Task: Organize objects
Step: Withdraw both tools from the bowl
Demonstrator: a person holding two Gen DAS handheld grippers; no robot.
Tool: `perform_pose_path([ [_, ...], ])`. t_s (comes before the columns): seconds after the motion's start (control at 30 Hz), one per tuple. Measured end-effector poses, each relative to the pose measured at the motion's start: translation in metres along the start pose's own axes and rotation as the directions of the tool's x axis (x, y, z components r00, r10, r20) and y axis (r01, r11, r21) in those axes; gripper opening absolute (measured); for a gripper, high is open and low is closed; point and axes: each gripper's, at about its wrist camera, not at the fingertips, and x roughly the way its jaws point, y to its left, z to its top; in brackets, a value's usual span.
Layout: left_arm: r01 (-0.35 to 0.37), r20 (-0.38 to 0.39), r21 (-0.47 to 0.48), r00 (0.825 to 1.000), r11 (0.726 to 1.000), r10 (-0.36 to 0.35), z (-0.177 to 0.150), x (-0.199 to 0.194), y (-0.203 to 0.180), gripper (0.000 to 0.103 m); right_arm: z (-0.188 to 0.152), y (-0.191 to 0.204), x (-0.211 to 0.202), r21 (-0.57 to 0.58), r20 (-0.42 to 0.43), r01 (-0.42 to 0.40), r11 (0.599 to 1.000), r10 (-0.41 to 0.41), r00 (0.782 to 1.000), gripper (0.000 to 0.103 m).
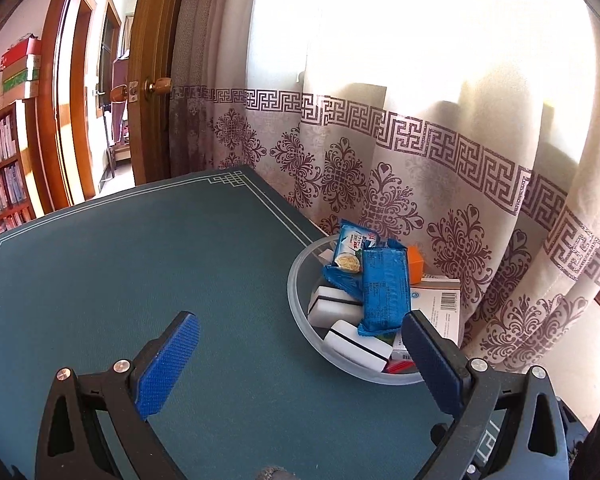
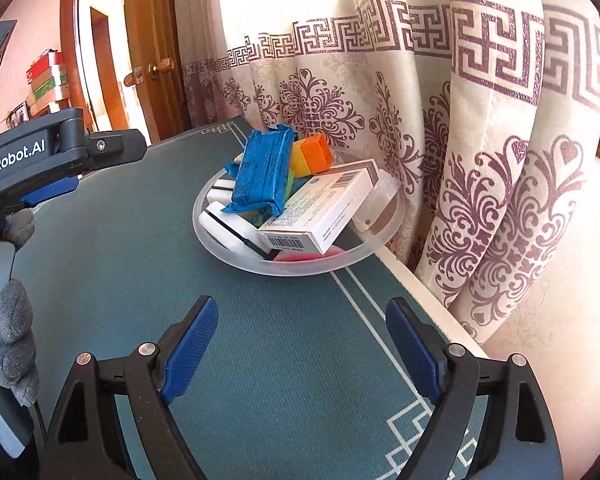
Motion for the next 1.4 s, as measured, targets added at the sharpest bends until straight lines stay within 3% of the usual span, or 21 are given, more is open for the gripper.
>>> perform_pose_path([
  [0.53,0.030,0.036,0.080,0.999,0.996,-0.033,-0.001,-0.019,-0.019,0.103,0.024,0.003,-0.028,-0.059,0.056,0.064,0.996,-0.060,0.997,0.092],
  [1.13,0.057,0.013,0.084,0.998,0.995,-0.059,0.000,-0.016,-0.019,0.103,0.033,0.008,-0.013,-0.041,0.035,0.074,0.996,-0.073,0.997,0.093],
  [1.4,0.036,0.006,0.090,0.999,0.995,-0.037,-0.002,-0.013,-0.020,0.103,0.031,0.005,-0.007,-0.038,0.017,0.082,0.996,-0.082,0.997,0.093],
])
